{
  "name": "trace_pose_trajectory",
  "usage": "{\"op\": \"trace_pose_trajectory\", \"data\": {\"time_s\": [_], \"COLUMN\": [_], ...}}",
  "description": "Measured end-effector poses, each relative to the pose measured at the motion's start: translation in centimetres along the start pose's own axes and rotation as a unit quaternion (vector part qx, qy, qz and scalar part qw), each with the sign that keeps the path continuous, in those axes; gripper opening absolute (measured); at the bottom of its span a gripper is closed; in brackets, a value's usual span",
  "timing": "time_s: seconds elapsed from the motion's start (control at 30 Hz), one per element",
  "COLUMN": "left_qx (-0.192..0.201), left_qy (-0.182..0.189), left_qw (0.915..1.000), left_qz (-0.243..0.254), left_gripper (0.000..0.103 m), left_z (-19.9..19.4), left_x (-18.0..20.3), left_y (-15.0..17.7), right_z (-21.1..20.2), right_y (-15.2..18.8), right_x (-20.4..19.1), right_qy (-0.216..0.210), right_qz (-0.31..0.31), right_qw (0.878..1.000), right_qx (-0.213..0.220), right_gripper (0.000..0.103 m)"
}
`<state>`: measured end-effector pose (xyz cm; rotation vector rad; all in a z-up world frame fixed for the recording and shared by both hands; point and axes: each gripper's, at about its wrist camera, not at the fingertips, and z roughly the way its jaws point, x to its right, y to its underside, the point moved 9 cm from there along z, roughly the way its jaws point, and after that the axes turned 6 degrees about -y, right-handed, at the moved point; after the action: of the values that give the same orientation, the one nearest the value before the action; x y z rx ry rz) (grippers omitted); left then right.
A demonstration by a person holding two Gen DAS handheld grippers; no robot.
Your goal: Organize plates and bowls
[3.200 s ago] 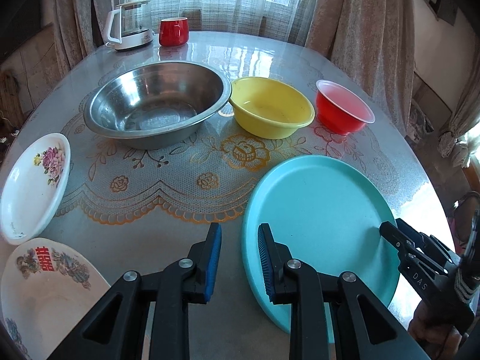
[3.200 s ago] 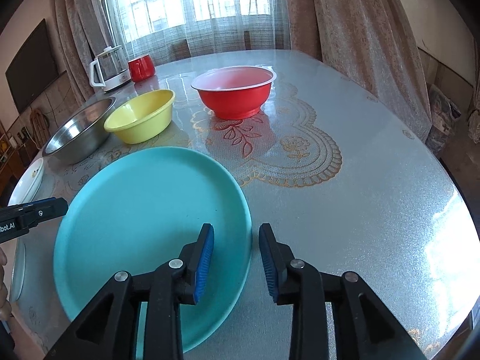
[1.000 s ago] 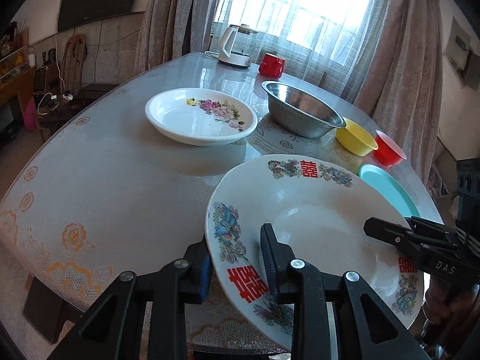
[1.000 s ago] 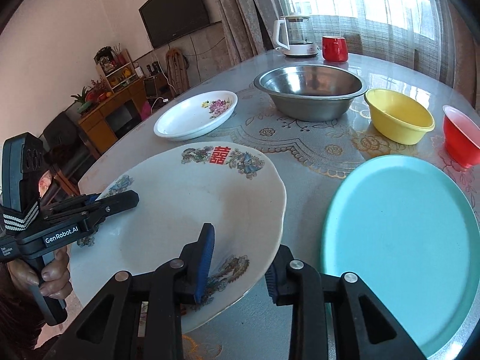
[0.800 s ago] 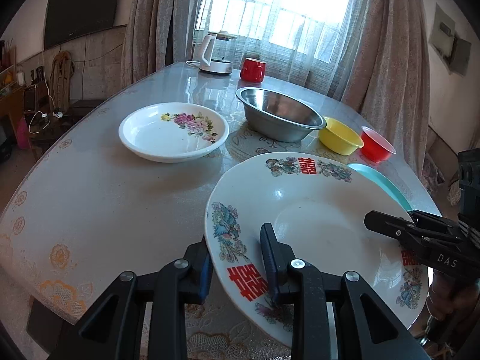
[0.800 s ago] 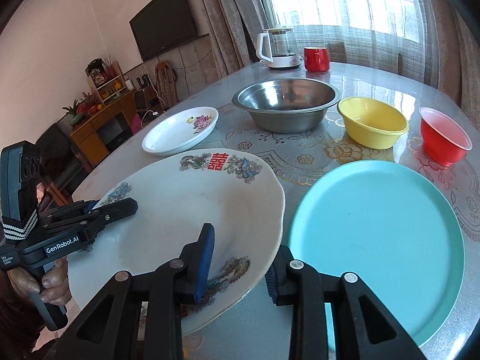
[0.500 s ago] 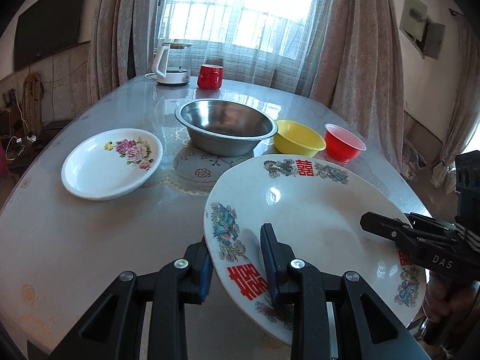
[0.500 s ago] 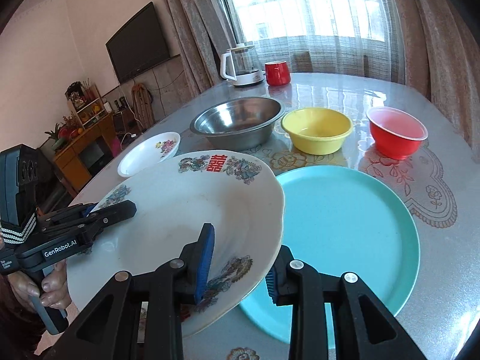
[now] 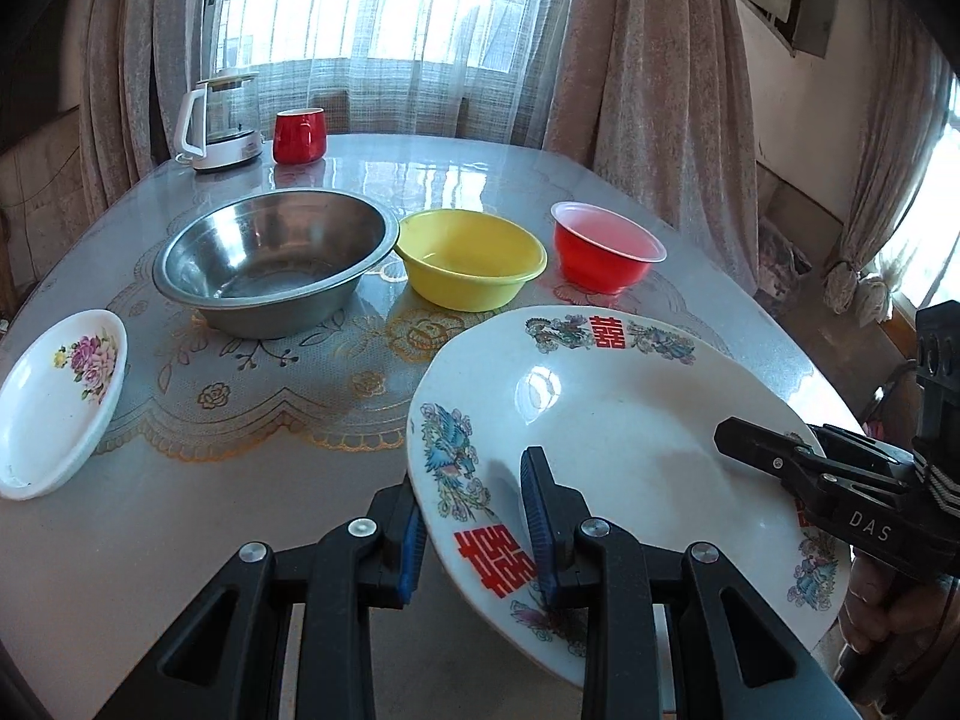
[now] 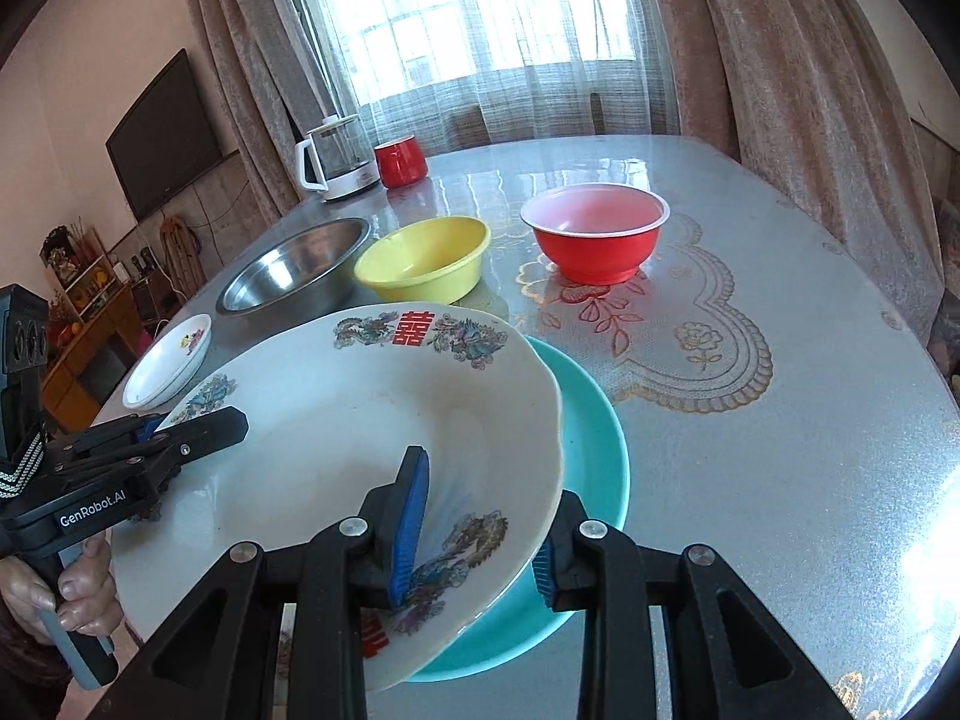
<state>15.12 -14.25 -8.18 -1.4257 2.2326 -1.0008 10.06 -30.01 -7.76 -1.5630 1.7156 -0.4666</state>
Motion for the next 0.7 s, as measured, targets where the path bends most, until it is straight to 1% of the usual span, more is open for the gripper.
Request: {"op": "trace_pose_trajectory", "data": {"time_s": [0.2,0.3,0.43,0.7], "left_qx": [-0.023,-0.021,-0.03,-0.04], "left_qy": [-0.002,-0.01,-0.006,-0.013], "left_qw": [0.9997,0.9995,0.9995,0.9991], "left_qz": [0.012,0.021,0.007,0.002], "left_gripper": [0.03,0.031,0.031,0.032], "left_z": [2.5,2.9,3.3,3.1], "left_x": [1.0,1.3,0.8,0.9], "left_y": [0.0,0.2,0.6,0.7], "right_z": [1.0,1.7,2.1,2.2], "right_y": [0.1,0.4,0.9,1.0], "right_x": [2.2,2.9,3.3,3.2], "right_qy": [0.02,0.042,0.03,0.026], "right_qz": [0.009,0.0,0.009,0.016], "right_qw": [1.0,0.999,0.999,0.999], "right_qx": [-0.006,-0.015,-0.021,-0.027], "right_gripper": [0.031,0.031,0.031,0.032]}}
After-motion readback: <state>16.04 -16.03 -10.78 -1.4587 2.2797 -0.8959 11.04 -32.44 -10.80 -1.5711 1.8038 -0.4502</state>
